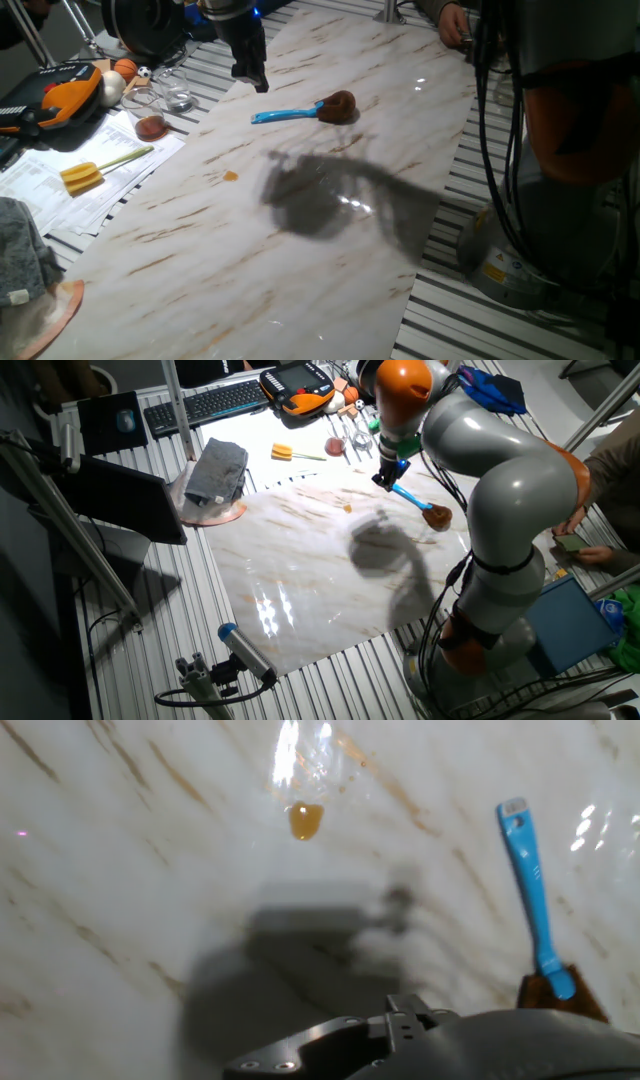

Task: Scrub the table with a brush

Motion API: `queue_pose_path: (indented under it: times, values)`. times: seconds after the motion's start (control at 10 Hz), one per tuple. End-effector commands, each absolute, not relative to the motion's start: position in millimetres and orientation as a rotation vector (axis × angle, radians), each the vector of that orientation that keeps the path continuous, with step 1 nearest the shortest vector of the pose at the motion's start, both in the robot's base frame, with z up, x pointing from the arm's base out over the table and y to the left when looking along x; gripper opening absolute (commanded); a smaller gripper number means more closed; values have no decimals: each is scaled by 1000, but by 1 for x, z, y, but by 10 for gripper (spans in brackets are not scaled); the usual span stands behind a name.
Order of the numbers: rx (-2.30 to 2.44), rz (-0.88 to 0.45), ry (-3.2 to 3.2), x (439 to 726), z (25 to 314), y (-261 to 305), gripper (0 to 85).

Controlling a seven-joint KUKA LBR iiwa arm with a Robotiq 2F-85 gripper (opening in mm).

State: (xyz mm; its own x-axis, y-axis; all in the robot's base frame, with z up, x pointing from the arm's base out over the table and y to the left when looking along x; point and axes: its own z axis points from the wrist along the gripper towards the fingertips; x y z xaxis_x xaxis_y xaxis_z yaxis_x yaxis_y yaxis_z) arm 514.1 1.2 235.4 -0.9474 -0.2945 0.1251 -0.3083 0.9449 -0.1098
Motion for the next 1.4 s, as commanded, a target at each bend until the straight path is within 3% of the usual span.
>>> queue_pose_path:
  times: [0.0,0.3,0.5,0.8,1.3]
  values:
    - [494,208,-2985,514,235,1,340]
    - [564,142,-3005,523,205,-28,340]
    - [582,180,-2994,528,198,-41,340]
    - [618,136,-2997,537,182,-75,340]
    - [639,149,-3010,539,178,-97,340]
